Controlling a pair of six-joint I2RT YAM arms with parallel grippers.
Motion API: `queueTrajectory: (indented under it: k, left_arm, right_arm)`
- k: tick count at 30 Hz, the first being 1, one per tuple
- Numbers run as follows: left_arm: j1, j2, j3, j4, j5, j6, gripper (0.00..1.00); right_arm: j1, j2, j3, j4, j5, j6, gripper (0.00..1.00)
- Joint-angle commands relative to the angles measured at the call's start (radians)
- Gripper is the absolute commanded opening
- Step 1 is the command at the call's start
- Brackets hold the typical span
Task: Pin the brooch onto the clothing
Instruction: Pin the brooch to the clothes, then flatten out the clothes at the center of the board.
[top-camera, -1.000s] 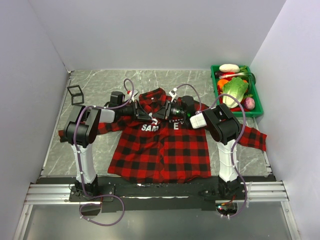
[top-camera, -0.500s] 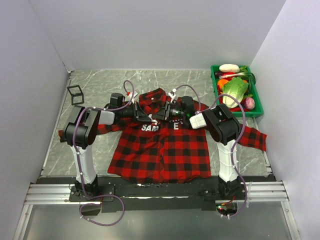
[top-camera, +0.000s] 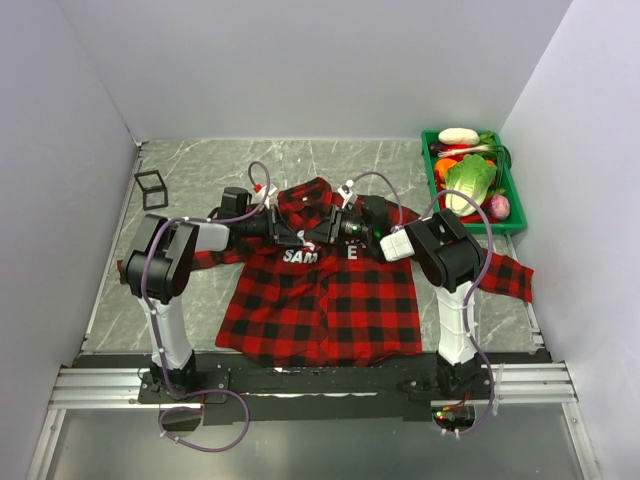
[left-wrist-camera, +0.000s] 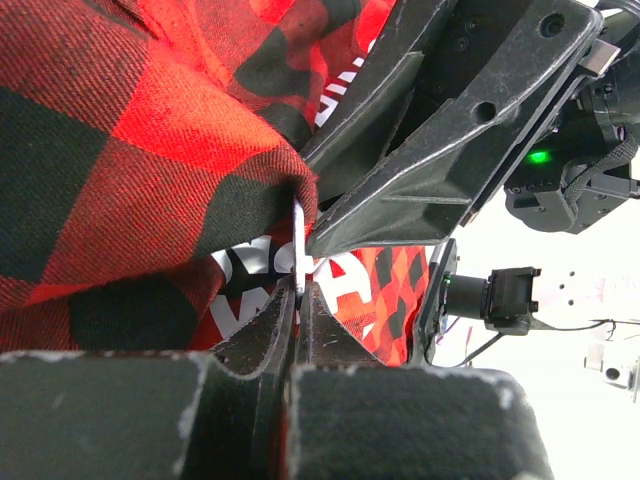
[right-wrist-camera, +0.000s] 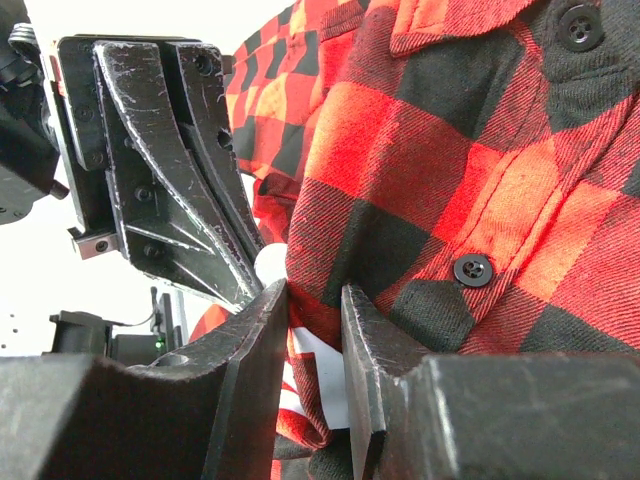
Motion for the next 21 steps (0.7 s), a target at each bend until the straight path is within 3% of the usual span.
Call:
queueTrajectory:
  k: [1,13,21]
  left_arm:
    - [-0.026,-0.07,-0.021,0.017,0.044,0.007,0.01]
    - [-0.003,-0.079,-0.041,-0.001,-0.012,-0.01,0.01]
    - [-0.003,-0.099,0.01,-0.122,-0.087,0.061,0.01]
  right_arm:
    - [0.009,-0.068,-0.023,0.059,0.044,-0.01,0.33]
    - [0.006,-0.086,-0.047,0.119,0.023,0.007,0.38]
    - [0.002,-0.12,-0.057,0.131,0.023,0.0,0.45]
